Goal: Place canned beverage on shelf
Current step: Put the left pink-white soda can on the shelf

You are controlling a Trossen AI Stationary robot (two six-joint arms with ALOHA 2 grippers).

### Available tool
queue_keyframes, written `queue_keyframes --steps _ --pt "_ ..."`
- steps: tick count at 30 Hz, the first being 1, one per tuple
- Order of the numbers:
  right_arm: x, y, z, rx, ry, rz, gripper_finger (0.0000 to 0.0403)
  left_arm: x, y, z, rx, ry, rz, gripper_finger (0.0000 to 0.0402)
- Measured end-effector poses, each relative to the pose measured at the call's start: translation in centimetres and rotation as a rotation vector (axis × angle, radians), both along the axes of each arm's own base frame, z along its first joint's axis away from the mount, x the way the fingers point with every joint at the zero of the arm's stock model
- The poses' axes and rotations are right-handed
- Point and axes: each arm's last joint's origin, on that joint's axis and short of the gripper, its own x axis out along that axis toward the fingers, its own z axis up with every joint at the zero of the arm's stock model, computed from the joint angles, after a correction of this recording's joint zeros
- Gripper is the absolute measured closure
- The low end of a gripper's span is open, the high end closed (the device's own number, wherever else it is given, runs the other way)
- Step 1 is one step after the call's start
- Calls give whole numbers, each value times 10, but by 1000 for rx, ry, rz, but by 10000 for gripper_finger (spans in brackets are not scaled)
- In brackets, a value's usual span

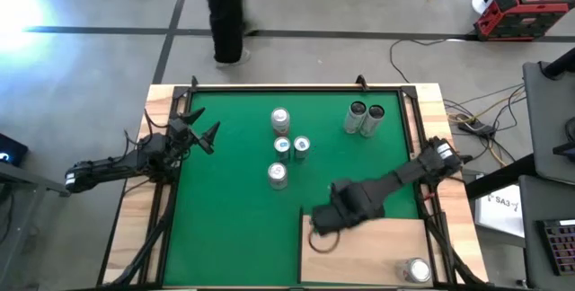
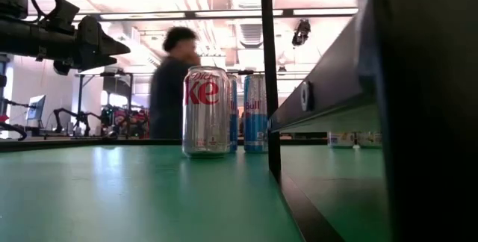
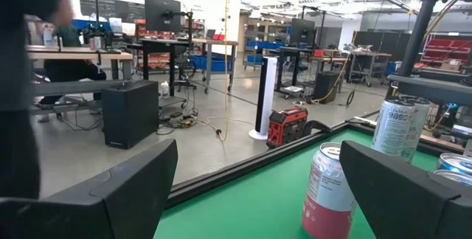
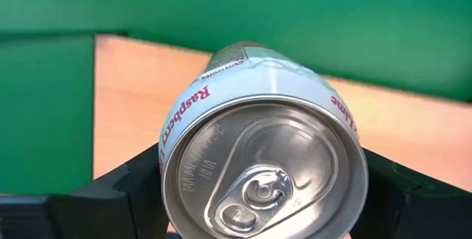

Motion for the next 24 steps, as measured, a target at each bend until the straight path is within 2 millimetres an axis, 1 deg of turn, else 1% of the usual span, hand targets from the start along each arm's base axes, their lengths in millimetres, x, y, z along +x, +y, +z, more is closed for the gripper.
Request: queue_keyframes --steps 7,10,14,19,24 --pt "-27 54 -4 -14 -35 -52 120 0 0 0 0 0 0 38" --pt "-41 73 -5 -21 -36 -91 120 0 0 0 0 0 0 38" --pt "-58 92 -9 -29 -25 -108 120 0 0 0 0 0 0 38" --pt "-78 110 -13 -36 -20 -127 118 0 0 0 0 0 0 38" --pt "-93 127 -15 -8 -38 -89 118 0 0 0 0 0 0 38"
